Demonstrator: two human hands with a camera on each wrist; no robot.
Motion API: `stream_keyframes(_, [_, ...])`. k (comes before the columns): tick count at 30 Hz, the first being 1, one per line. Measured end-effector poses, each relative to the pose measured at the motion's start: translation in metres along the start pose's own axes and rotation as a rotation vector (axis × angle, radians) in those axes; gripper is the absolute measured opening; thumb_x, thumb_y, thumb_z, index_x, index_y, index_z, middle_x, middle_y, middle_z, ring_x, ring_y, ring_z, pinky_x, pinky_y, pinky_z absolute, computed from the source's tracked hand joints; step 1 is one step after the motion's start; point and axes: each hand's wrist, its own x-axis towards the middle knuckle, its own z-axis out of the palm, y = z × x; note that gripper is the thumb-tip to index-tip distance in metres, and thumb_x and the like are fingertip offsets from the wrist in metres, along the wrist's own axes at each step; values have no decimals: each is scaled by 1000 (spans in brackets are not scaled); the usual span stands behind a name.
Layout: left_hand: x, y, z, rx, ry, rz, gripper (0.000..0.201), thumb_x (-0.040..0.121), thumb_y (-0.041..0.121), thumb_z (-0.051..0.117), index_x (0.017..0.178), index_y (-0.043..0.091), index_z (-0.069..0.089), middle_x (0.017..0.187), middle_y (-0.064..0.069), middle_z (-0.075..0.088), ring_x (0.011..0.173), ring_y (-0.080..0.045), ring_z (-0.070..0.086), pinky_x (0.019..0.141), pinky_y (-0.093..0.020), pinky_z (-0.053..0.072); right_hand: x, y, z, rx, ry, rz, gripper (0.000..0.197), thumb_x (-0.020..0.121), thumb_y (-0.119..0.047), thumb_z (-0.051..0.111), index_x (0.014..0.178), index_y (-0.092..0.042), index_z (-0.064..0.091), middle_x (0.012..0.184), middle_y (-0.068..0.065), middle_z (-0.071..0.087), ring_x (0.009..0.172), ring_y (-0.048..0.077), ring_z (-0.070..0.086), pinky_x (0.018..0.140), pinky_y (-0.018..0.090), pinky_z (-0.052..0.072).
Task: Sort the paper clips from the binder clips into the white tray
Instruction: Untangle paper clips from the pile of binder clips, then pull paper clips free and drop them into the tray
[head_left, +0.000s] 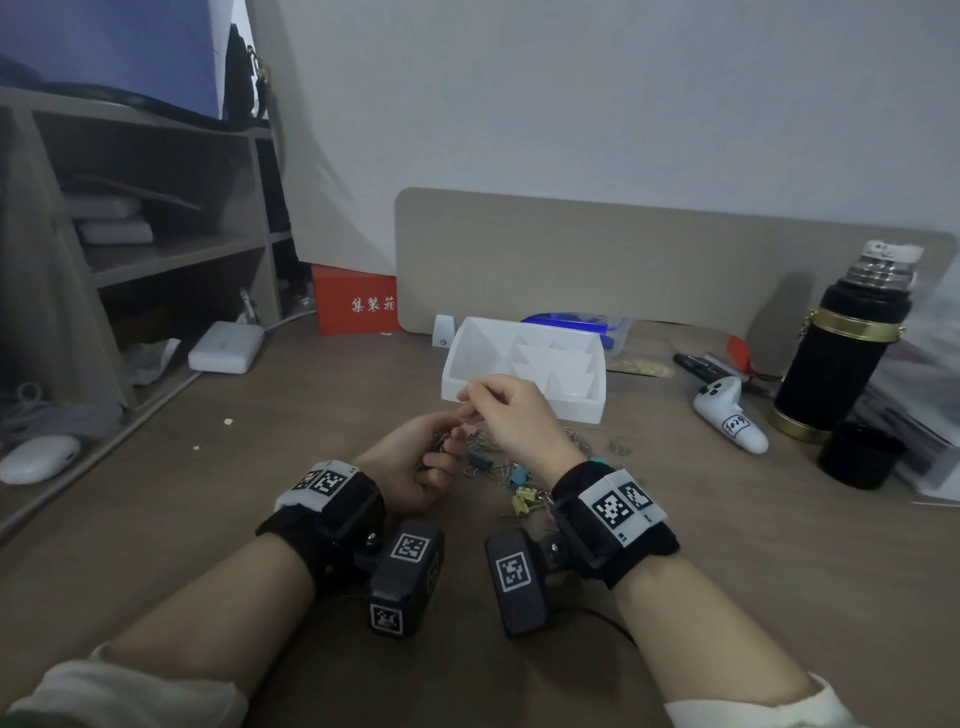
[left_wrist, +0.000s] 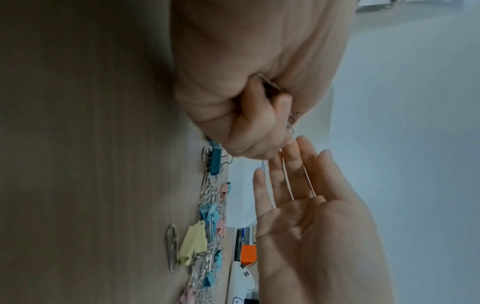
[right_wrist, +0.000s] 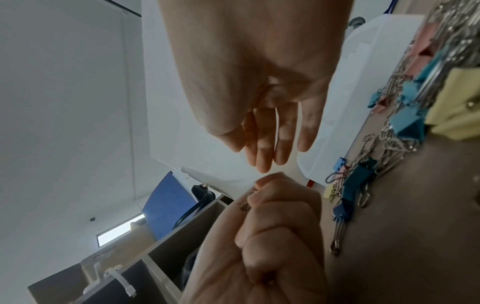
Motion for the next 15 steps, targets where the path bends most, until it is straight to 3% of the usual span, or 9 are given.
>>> stream_keyframes(4, [0,6,3,75,-4,24,43,91,38,53,54,19,43,44,8,32,25,-1,22,28,-12,6,4,-2,-4,88,-29,47,26,100,-27,45,102,-13,67,96,2,70,96,22,66,84,31,53])
stream_keyframes(8, [4,27,3,125,-8,54,41,94,35,48,57,20,41,43,9,31,25,0,21,26,-12,8,19,-8,-13,154,-63,76,23,101,-24,45,105,-13,64,102,4,66,92,13,60,62,12,52])
stream_keyframes(11, [9,52,6,143,25,86,40,98,34,41,61,21,38,43,9,30,26,-1,20,26,-12,8,39,-15,-22,142,-75,88,23,101,-27,43,107,-15,62,108,3,66,100,12,59,79,23,50])
stream_keyframes(15, [27,89,15,204,89,182,39,99,34,42,62,21,39,43,9,33,27,-1,21,24,-11,11,67,-21,-35,231,-126,212,27,103,-31,39,114,-15,58,118,3,62,113,15,57,93,32,48])
